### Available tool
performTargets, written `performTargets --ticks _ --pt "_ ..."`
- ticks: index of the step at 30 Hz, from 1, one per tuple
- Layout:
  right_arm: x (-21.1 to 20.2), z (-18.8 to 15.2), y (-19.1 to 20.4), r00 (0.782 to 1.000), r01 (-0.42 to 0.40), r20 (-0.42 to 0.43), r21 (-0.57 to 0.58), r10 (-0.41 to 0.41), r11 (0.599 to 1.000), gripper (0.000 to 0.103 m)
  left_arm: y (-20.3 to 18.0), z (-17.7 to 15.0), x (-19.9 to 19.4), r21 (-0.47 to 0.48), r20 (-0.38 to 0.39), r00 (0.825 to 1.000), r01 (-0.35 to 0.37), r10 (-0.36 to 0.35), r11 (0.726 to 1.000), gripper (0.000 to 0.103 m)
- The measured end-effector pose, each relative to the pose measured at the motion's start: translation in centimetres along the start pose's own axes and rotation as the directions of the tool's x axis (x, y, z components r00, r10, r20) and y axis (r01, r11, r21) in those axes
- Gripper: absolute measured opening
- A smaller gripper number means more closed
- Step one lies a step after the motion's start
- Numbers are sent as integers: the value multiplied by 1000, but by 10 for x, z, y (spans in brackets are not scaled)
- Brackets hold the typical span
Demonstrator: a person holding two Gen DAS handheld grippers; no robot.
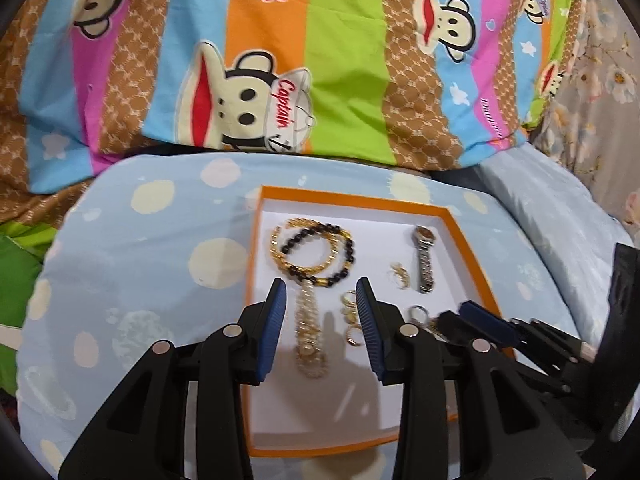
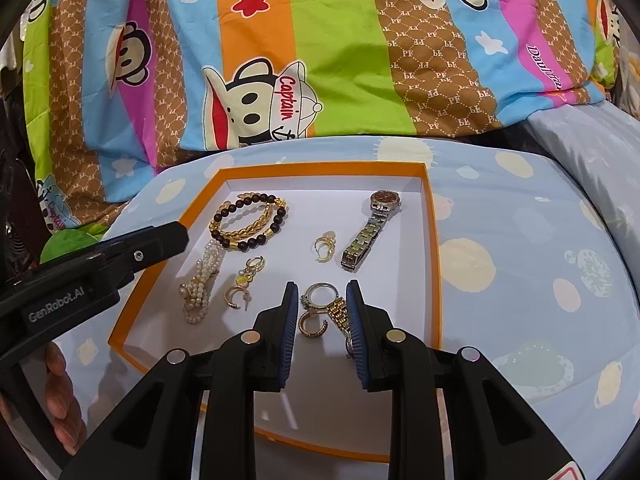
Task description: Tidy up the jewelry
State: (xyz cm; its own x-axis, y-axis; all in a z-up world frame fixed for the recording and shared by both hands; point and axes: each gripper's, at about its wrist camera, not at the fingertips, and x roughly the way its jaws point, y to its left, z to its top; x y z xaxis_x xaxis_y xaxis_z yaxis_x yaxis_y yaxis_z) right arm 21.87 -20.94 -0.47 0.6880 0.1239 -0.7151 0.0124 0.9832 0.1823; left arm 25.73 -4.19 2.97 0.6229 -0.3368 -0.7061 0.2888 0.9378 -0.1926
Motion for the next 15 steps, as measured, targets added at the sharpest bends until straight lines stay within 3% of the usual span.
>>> performTargets --ticks 4,7,9,15 --pt "-10 3 -1 1000 8 19 3 -8 1000 25 6 1 -6 -23 18 999 -41 42 999 35" --pt "-23 5 -2 999 11 49 10 -12 1000 26 6 -1 -15 -13 54 992 -111 111 994 35" --pt "-32 3 -4 997 29 70 8 -30 1000 32 6 -4 -20 -4 64 989 -134 134 991 36" --pt "-36 -17 -2 998 52 35 -18 -52 998 34 -1 -34 -12 39 4 985 -172 172 984 37"
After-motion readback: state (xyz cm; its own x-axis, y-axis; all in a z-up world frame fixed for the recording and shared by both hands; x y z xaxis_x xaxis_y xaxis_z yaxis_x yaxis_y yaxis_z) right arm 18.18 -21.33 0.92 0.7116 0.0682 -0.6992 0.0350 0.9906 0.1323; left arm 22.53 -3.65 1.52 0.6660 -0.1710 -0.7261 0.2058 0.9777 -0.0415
